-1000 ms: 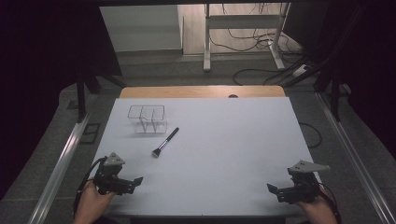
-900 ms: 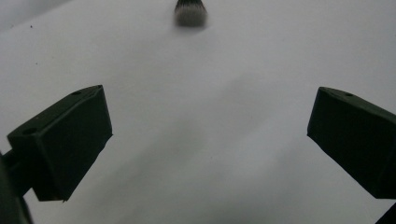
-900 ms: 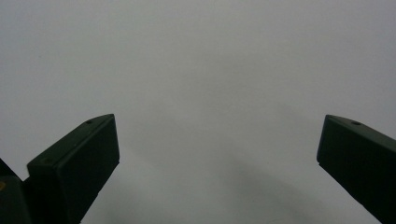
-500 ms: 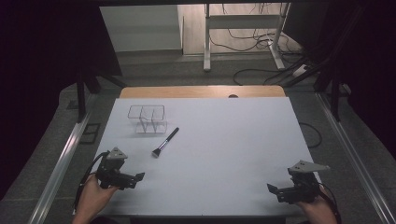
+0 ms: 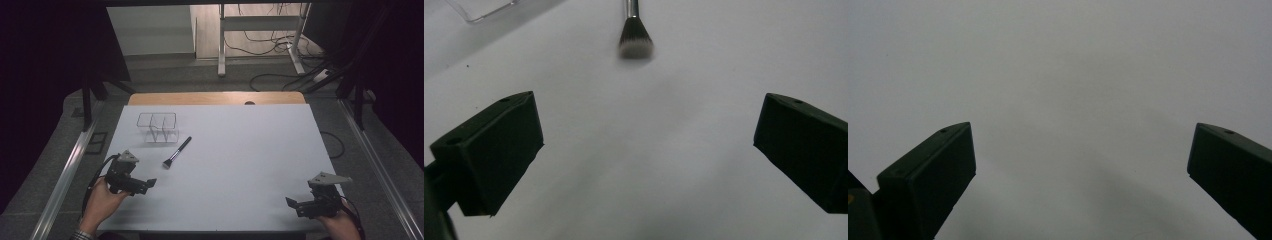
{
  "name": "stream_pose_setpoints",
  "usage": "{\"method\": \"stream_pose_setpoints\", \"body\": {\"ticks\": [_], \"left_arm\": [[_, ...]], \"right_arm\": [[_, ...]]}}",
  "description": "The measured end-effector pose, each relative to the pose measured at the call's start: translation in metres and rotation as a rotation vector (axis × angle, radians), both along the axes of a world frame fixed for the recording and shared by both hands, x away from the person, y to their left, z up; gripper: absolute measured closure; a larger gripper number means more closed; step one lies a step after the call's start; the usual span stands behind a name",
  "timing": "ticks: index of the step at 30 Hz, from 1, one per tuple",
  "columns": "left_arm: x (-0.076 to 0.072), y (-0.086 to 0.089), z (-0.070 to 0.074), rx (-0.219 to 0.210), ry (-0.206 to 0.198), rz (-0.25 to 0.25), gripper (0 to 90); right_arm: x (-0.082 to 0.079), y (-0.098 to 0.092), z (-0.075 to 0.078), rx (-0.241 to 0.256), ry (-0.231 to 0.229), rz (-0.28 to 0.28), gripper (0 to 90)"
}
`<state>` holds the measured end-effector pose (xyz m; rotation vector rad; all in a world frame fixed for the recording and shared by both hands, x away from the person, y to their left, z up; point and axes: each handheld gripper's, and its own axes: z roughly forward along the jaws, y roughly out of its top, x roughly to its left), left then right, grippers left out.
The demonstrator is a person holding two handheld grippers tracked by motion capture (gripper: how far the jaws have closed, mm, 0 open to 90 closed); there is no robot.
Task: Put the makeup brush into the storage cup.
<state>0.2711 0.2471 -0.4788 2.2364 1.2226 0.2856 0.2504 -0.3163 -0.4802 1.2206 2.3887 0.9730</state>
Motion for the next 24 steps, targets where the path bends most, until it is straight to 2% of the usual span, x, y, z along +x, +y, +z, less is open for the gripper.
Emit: {"method": "stream_pose_setpoints", "body": {"ticks": [14,24], "left_arm": [[0.021,0.0,0.005,0.029,0.025,-0.021,0.0],[0.034,-0.001,0.005,0.033,0.032,-0.024,0.0]], "right_arm": [[0.0,0.001,-0.001,-0.001,0.002,0.0,0.0],[0.0,0.001,-0.001,-0.001,0.004,0.002,0.0]]}}
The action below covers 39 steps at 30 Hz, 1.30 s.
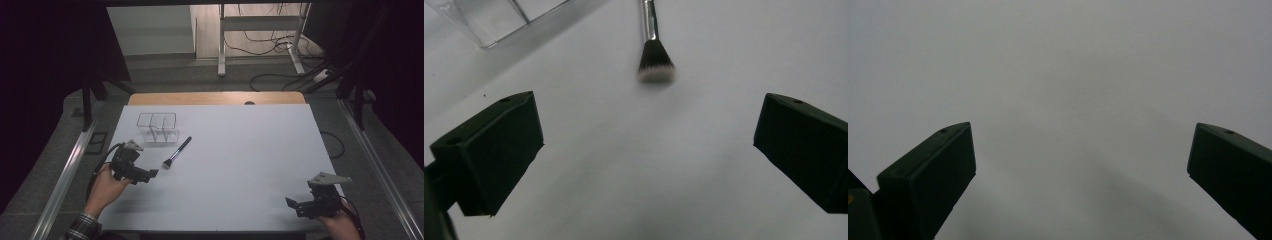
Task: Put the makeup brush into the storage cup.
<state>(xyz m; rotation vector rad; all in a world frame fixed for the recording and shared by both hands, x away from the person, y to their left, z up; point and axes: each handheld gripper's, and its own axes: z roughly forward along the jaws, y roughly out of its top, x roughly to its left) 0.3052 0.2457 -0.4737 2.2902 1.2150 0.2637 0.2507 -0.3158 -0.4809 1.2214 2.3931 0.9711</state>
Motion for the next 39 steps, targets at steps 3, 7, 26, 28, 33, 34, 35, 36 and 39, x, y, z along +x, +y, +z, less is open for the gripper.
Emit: {"method": "stream_pose_setpoints", "body": {"ticks": [3,7,26,28,33,34,35,36,39], "left_arm": [[0.003,0.0,0.0,0.009,0.002,-0.002,0.0],[0.008,-0.002,0.0,0.016,0.007,-0.004,0.0],[0.032,-0.02,0.005,0.047,0.017,-0.031,0.0],[0.034,-0.021,0.005,0.049,0.017,-0.031,0.0],[0.04,-0.027,0.004,0.062,0.026,-0.04,0.0],[0.041,-0.028,0.004,0.058,0.023,-0.036,0.0],[0.042,-0.028,0.004,0.065,0.026,-0.042,0.0],[0.043,-0.03,0.004,0.062,0.025,-0.039,0.0],[0.046,-0.033,0.004,0.066,0.027,-0.043,0.0]], "right_arm": [[0.0,0.0,0.0,-0.001,0.002,0.001,0.0],[0.0,0.0,0.0,-0.002,0.007,0.002,0.0],[0.0,0.001,-0.001,-0.006,0.014,0.004,0.0],[0.0,0.001,-0.001,-0.007,0.012,0.006,0.0],[0.0,0.001,-0.001,-0.008,0.014,0.008,0.0],[0.0,0.001,-0.002,-0.008,0.015,0.009,0.0],[0.0,0.001,-0.002,-0.008,0.015,0.009,0.0],[0.0,0.001,-0.002,-0.008,0.015,0.009,0.0],[0.0,0.001,-0.002,-0.009,0.017,0.01,0.0]]}}
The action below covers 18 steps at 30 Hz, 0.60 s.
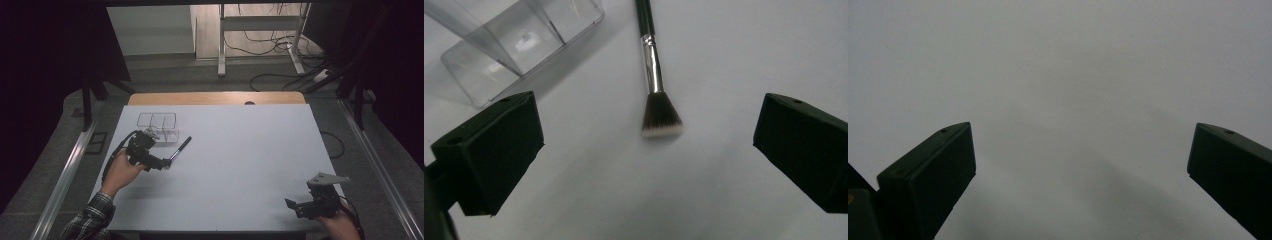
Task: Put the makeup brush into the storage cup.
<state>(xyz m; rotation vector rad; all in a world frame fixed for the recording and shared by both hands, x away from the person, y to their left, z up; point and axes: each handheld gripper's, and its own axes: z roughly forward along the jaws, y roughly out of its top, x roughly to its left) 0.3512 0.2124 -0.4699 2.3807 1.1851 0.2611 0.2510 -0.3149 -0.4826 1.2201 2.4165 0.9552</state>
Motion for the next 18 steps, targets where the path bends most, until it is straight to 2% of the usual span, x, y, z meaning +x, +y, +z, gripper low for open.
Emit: {"method": "stream_pose_setpoints", "body": {"ticks": [18], "left_arm": [[0.017,-0.015,0.001,0.022,0.012,-0.017,0.0]], "right_arm": [[0.0,0.0,0.0,0.004,-0.002,0.002,0.0]]}}
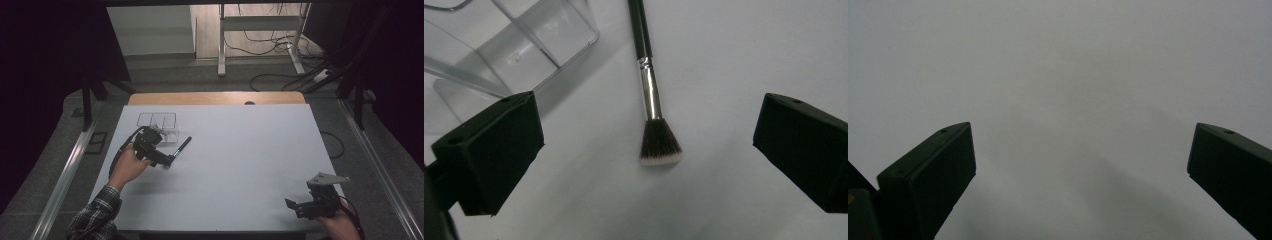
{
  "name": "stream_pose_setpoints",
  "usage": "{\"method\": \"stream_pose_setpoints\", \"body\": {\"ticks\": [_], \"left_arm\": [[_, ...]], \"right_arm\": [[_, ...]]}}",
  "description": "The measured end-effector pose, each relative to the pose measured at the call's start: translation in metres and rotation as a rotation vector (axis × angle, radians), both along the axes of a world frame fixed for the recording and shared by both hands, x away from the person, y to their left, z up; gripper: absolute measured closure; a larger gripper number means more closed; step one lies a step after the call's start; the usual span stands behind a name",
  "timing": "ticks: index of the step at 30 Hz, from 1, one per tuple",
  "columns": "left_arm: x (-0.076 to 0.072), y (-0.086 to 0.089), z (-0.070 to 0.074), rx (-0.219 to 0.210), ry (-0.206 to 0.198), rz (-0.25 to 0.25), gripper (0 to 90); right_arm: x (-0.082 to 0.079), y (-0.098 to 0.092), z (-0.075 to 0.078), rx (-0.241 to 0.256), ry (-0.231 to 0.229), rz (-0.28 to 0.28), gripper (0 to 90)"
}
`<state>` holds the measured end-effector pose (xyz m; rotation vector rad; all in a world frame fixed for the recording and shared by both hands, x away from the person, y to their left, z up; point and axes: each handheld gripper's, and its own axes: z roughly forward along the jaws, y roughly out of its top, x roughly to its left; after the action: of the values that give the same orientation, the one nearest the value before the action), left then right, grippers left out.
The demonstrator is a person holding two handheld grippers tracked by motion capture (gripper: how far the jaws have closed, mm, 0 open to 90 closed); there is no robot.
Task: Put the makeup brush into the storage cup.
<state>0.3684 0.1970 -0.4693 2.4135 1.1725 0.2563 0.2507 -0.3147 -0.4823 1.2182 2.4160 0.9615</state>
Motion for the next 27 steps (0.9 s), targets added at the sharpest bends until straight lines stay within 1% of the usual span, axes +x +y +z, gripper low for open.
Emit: {"method": "stream_pose_setpoints", "body": {"ticks": [9,11,27], "left_arm": [[0.006,-0.005,-0.001,0.009,0.009,-0.002,0.1],[0.009,-0.008,-0.001,0.016,0.013,-0.006,0.1],[0.025,-0.025,-0.002,0.038,0.032,-0.029,0.2]], "right_arm": [[0.0,0.0,0.0,0.003,-0.006,0.001,0.0],[0.0,0.0,0.0,0.004,-0.003,0.001,0.0],[0.0,0.0,0.0,0.005,0.0,0.004,0.0]]}}
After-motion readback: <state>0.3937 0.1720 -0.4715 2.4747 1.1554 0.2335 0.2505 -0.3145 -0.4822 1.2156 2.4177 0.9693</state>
